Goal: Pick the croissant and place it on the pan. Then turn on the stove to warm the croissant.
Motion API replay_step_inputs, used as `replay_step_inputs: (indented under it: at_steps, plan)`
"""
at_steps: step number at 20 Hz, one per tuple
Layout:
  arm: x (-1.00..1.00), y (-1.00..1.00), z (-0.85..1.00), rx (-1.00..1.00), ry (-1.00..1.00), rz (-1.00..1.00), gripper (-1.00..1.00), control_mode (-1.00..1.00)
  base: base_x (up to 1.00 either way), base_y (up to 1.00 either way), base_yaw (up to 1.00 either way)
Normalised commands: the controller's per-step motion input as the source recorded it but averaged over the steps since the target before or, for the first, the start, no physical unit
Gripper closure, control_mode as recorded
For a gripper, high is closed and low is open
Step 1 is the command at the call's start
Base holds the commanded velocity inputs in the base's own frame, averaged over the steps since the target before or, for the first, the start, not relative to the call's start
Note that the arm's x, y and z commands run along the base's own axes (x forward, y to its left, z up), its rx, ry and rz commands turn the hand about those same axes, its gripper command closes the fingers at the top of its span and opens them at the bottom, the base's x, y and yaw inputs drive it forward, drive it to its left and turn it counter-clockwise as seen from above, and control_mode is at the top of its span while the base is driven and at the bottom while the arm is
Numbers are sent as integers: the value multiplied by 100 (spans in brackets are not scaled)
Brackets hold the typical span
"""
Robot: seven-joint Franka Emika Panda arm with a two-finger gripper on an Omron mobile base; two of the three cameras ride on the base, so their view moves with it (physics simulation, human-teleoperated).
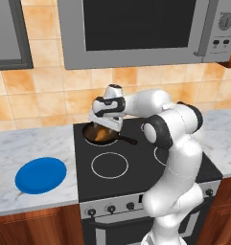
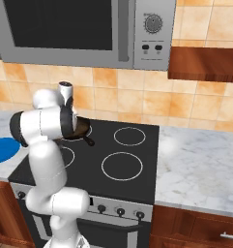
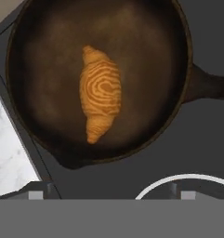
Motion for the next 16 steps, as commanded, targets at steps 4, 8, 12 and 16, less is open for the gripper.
replay_step_inputs:
  at_steps: [4, 8, 12, 16]
  plan:
    - [-48, -9, 56, 0, 0, 0, -100, -100, 0, 0, 0]
    - [-58, -7, 48, 0, -5, 0, -100, -100, 0, 0, 0]
    - [-67, -2, 35, 0, -17, 0, -100, -100, 0, 0, 0]
    - [-69, 0, 32, 0, -21, 0, -100, -100, 0, 0, 0]
